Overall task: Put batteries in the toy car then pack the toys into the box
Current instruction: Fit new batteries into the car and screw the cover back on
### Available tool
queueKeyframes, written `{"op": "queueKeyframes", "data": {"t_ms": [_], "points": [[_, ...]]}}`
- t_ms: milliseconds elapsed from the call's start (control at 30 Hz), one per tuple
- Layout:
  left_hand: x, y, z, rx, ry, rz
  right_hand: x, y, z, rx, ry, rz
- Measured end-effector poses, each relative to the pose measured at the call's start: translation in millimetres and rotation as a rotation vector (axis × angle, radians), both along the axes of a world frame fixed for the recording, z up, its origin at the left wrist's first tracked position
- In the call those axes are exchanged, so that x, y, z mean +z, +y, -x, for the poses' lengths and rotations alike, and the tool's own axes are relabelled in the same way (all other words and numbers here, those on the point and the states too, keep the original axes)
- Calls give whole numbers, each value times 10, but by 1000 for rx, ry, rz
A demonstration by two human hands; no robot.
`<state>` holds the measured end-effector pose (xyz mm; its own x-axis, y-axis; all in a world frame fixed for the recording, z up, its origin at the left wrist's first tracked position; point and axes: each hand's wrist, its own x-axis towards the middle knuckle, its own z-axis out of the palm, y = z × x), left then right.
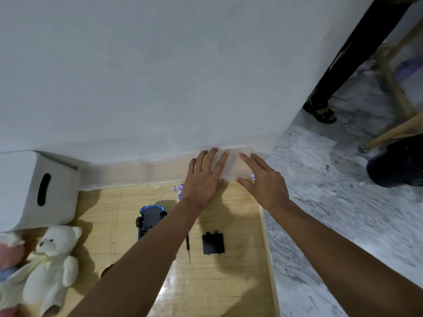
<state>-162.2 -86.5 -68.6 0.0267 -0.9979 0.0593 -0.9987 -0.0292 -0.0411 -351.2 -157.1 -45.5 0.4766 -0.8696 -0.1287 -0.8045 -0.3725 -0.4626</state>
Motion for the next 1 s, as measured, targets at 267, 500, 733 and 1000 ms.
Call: {"op": "queueKeyframes", "data": {"t_ms": [267, 500, 733, 1000], "points": [[-15, -6, -15, -27, 26, 51, 7, -29, 53, 40, -17, -22], [100, 38, -136, -104, 149, -11, -43, 0, 53, -39, -158, -48], [278, 91, -171, -28, 480, 124, -27, 118, 7, -226, -235, -116], [366, 182, 34, 75, 729, 355, 11, 143, 9, -230, -209, -92]]}}
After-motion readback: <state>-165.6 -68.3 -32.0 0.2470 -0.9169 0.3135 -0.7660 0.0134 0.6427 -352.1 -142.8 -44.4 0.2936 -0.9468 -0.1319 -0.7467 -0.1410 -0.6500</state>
